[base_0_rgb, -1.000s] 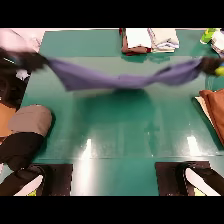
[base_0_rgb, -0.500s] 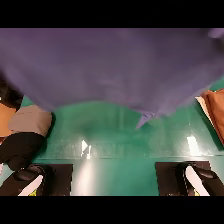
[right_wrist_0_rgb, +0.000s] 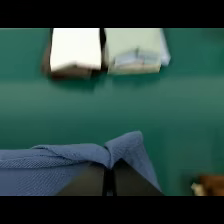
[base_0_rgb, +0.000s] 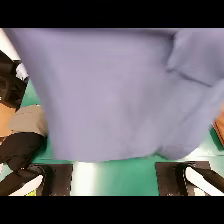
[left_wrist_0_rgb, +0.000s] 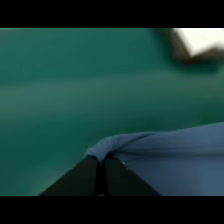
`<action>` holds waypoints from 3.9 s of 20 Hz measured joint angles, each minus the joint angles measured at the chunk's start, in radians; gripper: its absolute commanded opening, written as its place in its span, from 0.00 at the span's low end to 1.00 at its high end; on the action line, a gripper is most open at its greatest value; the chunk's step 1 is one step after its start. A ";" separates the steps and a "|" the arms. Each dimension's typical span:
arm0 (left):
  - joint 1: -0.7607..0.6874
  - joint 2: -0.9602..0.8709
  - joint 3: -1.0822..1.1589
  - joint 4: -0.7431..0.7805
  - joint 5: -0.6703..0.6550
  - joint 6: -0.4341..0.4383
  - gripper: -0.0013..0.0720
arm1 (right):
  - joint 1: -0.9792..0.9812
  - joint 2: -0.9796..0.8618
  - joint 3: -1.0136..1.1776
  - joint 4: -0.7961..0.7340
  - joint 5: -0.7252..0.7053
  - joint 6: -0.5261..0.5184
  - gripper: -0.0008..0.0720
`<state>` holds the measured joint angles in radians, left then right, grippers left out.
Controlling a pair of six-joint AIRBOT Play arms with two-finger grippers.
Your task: Fold the shirts.
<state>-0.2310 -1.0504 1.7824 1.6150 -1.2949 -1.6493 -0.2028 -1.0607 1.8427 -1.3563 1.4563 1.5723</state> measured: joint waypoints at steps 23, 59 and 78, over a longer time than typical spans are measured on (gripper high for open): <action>0.095 -0.543 -0.240 -0.199 0.058 0.080 0.06 | 0.080 -0.448 -0.363 -0.050 -0.196 -0.002 0.04; 0.087 0.069 -1.228 -0.363 0.144 -0.051 0.70 | 0.079 -0.024 -0.794 -0.023 -0.182 -0.004 0.50; 0.086 0.074 -1.150 -0.418 0.105 0.076 0.06 | -0.117 0.275 -1.254 -0.074 0.040 0.032 0.80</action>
<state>-0.1452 -0.9768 0.6327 1.1965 -1.1904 -1.5734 -0.3202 -0.7856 0.5892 -1.4303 1.4967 1.6039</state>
